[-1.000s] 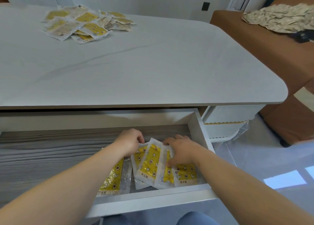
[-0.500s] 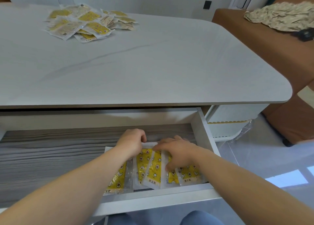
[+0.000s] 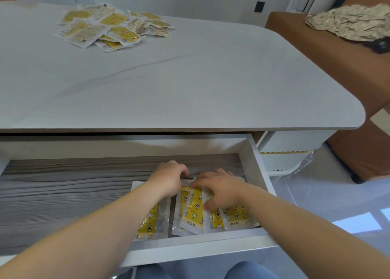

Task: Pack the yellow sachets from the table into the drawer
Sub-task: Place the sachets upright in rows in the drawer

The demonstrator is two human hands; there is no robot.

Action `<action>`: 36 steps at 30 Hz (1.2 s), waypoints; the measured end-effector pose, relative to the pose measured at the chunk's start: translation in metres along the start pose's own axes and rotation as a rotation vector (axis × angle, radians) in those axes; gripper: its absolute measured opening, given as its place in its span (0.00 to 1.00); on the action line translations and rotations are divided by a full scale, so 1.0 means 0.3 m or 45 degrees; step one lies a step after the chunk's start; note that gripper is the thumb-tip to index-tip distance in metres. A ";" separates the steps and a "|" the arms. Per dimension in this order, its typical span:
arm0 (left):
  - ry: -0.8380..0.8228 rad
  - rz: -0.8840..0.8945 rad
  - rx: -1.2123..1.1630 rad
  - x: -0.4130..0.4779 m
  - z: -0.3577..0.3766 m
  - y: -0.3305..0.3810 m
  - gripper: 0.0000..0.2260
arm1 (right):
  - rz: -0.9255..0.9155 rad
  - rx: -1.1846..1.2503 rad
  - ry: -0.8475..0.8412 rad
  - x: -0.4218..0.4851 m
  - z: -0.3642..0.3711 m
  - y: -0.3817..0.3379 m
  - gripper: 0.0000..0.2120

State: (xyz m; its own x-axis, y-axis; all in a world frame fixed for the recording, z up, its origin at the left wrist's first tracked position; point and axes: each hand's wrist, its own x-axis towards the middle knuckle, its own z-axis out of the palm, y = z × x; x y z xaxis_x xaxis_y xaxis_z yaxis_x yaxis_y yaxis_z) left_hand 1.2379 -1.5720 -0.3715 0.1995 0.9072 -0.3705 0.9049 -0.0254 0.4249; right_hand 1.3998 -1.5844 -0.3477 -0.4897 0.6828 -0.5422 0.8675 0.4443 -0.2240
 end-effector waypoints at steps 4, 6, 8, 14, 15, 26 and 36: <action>0.051 -0.079 0.109 -0.004 -0.036 -0.039 0.20 | -0.116 -0.071 -0.086 0.001 0.003 -0.022 0.23; 0.033 -0.077 0.108 -0.011 -0.051 -0.063 0.19 | -0.134 -0.054 -0.120 0.002 0.001 -0.029 0.20; -0.046 -0.078 0.121 -0.030 -0.063 -0.097 0.20 | -0.154 -0.028 -0.139 0.000 -0.002 -0.035 0.17; -0.233 -0.237 0.144 -0.059 -0.084 -0.181 0.22 | -0.014 0.196 0.035 -0.007 -0.020 -0.016 0.19; -0.218 -0.256 0.148 -0.056 -0.080 -0.173 0.18 | 0.025 0.205 0.076 -0.006 -0.023 -0.010 0.20; -0.028 -0.038 -0.216 -0.026 -0.030 -0.072 0.14 | 0.599 0.218 0.133 -0.018 -0.015 0.062 0.21; -0.162 0.176 0.197 -0.031 -0.001 -0.021 0.16 | 0.584 -0.063 0.061 -0.028 -0.021 0.048 0.25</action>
State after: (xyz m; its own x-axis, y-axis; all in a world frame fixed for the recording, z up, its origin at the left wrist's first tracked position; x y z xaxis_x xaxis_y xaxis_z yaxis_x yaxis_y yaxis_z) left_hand 1.2302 -1.5801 -0.3705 0.3624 0.8305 -0.4230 0.9106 -0.2188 0.3505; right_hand 1.4160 -1.5801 -0.3413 -0.0612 0.8408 -0.5379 0.9908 0.1165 0.0695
